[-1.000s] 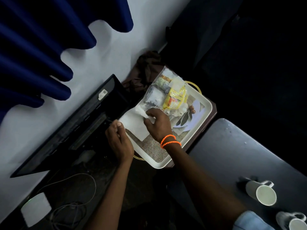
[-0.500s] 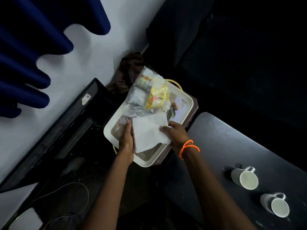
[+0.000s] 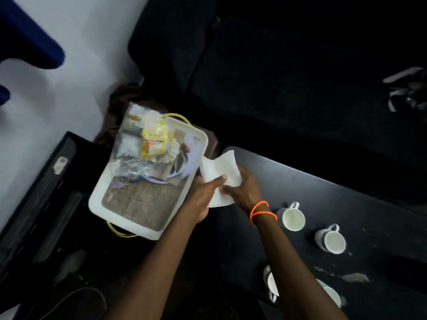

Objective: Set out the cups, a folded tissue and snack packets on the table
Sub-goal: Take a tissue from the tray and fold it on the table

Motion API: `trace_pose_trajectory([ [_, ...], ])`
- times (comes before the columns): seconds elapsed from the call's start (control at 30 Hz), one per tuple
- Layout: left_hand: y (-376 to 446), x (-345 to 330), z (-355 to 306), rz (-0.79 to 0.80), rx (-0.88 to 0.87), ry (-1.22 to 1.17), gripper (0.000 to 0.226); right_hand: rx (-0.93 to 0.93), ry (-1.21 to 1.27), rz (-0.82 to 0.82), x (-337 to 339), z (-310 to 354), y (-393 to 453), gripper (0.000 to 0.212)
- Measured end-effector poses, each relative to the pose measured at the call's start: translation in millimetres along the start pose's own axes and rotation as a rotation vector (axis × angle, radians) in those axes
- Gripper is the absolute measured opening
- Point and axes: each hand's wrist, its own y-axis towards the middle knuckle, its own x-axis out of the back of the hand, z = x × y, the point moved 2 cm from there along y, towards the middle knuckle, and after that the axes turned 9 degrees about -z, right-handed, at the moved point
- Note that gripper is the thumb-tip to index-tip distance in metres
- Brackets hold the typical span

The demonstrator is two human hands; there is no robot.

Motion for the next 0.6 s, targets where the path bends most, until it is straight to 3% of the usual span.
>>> trace_pose_trajectory([
  [0.17, -10, -75, 9, 0.055, -0.01, 0.178, 0.018, -0.017, 0.127, -0.182, 82, -16, -6, 0.05],
  [0.3, -39, -160, 29, 0.108, -0.026, 0.299, 0.028, -0.108, 0.19, -0.479, 172, -55, -29, 0.044],
  [0.6, -168, -339, 147, 0.204, -0.056, 0.507, 0.034, -0.188, 0.125, -1.046, 318, -154, -126, 0.038],
])
